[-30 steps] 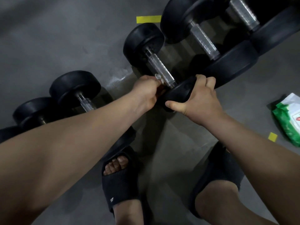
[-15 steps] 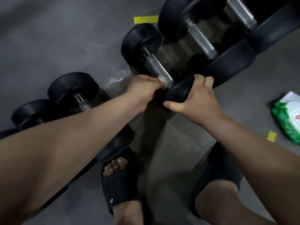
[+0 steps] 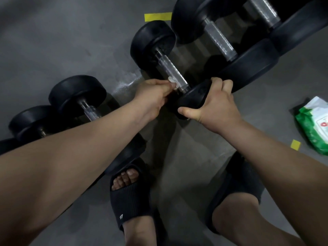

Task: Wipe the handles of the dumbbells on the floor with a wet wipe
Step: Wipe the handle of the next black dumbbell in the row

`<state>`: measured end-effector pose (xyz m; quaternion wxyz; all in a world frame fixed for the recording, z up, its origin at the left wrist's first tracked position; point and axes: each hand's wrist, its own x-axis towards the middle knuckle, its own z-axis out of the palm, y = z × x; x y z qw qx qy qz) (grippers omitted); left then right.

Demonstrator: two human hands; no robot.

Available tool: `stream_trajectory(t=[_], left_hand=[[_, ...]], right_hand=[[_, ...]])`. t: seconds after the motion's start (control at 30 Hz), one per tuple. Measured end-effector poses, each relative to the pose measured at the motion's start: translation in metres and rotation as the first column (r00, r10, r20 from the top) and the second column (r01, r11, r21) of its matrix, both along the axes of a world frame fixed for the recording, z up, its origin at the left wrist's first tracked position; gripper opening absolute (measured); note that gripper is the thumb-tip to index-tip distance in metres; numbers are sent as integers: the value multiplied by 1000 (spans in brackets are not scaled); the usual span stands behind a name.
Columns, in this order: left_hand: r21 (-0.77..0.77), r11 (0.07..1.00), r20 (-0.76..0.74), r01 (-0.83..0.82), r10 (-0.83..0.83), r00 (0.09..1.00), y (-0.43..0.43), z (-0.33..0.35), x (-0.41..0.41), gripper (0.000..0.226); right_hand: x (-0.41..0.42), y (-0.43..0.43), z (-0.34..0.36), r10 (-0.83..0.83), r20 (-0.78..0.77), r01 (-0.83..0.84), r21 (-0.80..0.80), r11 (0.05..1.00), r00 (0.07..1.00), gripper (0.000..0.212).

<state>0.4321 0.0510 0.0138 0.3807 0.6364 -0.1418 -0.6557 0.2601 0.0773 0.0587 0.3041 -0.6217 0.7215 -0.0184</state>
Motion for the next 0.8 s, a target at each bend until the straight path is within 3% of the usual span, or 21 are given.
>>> stream_trajectory(t=[0.13,0.3,0.47,0.6,0.8], left_hand=[[-65,995,263,79,-60,963,0,5,-5,11],[-133,984,324,-121,159,933,-14,12,-3,11],[-220,973,455,73,36,890,-7,15,-16,6],[-256,966,503,32,105,858,-40,17,-9,5],[-280,876,778,392,-32,627,-30,13,-5,30]], right_hand=[[0,0,0,-4,0,4,-8,1000,1000,127],[0,0,1,-2,-9,2,-6,1000,1000,127],[0,0,1,0,-11,0,5,1000,1000,126],[0,0,1,-6,-11,6,-1,1000,1000,127],[-1,0,2,-9,-8,9,16,1000,1000,129]])
